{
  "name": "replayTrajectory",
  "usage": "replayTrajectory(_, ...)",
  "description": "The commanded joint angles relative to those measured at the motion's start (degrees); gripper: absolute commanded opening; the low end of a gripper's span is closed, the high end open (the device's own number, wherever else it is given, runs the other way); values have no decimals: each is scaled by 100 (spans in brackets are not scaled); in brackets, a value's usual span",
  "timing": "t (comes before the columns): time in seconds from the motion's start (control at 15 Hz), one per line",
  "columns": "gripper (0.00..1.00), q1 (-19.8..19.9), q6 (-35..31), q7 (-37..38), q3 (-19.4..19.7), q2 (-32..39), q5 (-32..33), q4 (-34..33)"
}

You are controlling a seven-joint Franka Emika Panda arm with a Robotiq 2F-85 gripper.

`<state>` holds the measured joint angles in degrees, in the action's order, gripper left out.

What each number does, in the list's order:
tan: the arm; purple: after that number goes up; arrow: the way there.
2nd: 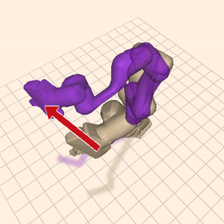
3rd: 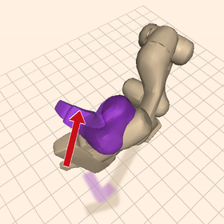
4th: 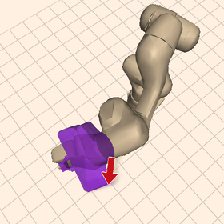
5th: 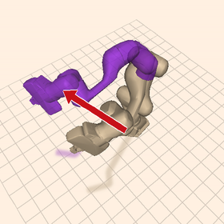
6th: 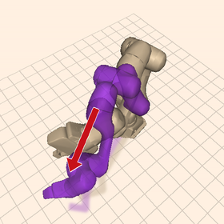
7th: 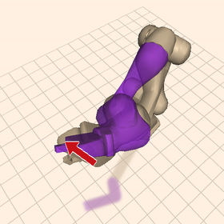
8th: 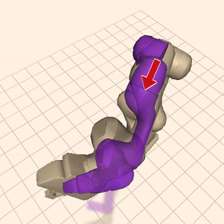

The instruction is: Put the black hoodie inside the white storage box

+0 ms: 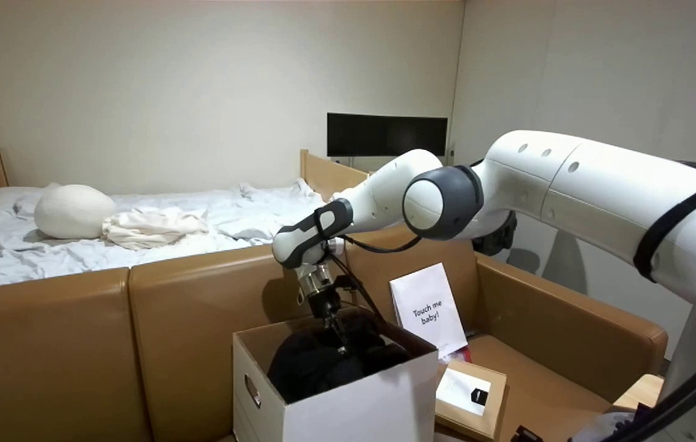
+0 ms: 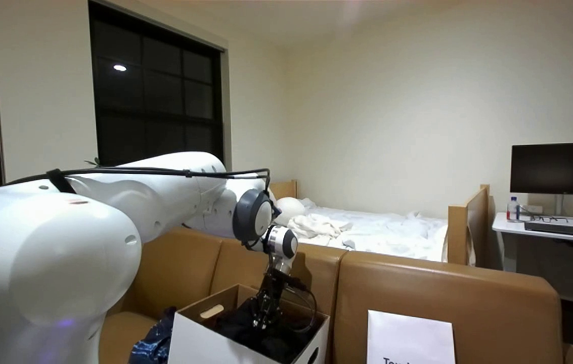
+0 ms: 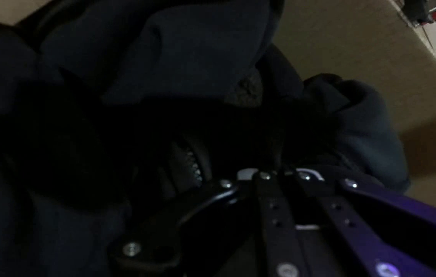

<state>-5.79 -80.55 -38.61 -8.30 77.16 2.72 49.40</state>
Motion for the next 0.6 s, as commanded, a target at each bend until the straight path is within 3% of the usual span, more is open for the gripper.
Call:
replayTrajectory(0.0,4,-127,541,-155,4,384,139,-803)
replayTrajectory(0.2,4,-199,881,-114,17,424,86,-1060)
replayTrajectory(0.27,30,-216,1054,-103,15,433,79,-1147)
replayTrajectory(0.33,31,-228,1188,-111,14,417,79,-1200)
replayTrajectory(0.53,48,-251,1560,-83,2,277,62,-1310)
